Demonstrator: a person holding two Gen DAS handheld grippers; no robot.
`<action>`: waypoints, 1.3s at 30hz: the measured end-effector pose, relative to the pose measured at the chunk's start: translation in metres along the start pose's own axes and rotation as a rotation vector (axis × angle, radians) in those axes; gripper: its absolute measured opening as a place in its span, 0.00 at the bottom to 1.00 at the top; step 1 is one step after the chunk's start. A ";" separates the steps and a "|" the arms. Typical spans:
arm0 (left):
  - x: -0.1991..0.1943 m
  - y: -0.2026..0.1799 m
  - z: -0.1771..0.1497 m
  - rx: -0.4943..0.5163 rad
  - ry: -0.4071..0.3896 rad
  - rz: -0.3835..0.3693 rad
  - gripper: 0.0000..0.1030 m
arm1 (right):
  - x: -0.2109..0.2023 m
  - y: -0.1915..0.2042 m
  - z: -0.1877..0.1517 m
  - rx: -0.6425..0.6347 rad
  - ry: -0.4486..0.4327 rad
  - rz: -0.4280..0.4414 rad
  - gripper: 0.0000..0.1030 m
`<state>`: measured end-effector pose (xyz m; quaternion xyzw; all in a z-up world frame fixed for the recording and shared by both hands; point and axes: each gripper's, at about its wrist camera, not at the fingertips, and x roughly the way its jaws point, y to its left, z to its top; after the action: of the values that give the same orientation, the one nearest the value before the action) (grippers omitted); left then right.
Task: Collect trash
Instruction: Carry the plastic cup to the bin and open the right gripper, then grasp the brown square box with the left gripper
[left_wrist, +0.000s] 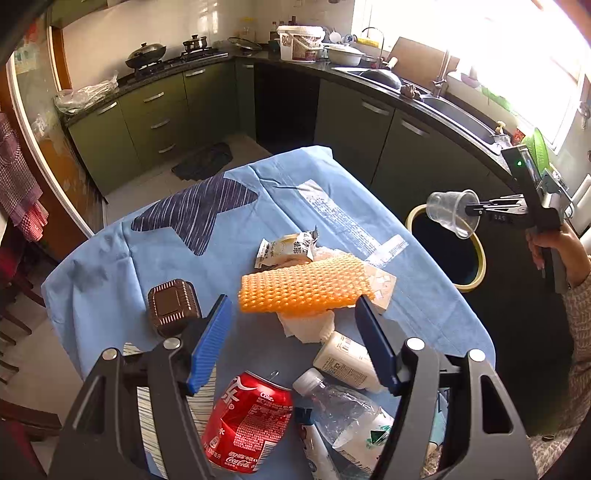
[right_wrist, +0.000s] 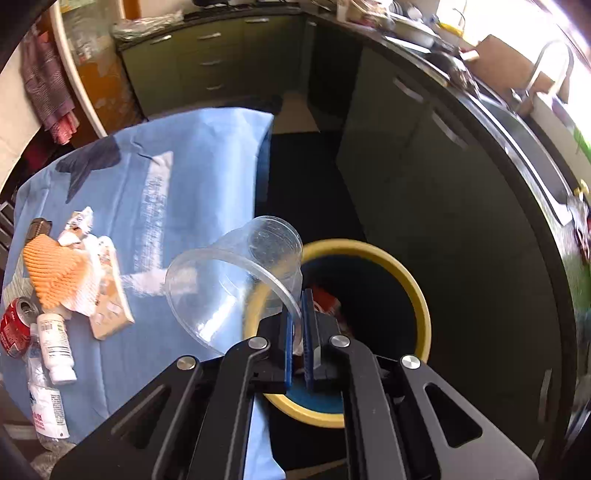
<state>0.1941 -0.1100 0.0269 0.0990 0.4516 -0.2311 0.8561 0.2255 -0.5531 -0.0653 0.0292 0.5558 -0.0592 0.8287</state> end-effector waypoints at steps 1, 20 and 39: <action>0.000 -0.001 -0.001 0.001 0.000 0.000 0.63 | 0.008 -0.013 -0.004 0.028 0.027 0.002 0.05; 0.043 -0.001 -0.001 -0.013 0.118 -0.012 0.70 | 0.051 -0.081 -0.023 0.162 0.098 0.006 0.41; 0.150 0.166 0.002 -0.409 0.334 0.184 0.69 | 0.059 -0.048 -0.017 0.100 0.124 0.043 0.44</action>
<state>0.3491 -0.0115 -0.1007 0.0015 0.6128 -0.0372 0.7894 0.2253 -0.6027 -0.1256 0.0861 0.6017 -0.0671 0.7913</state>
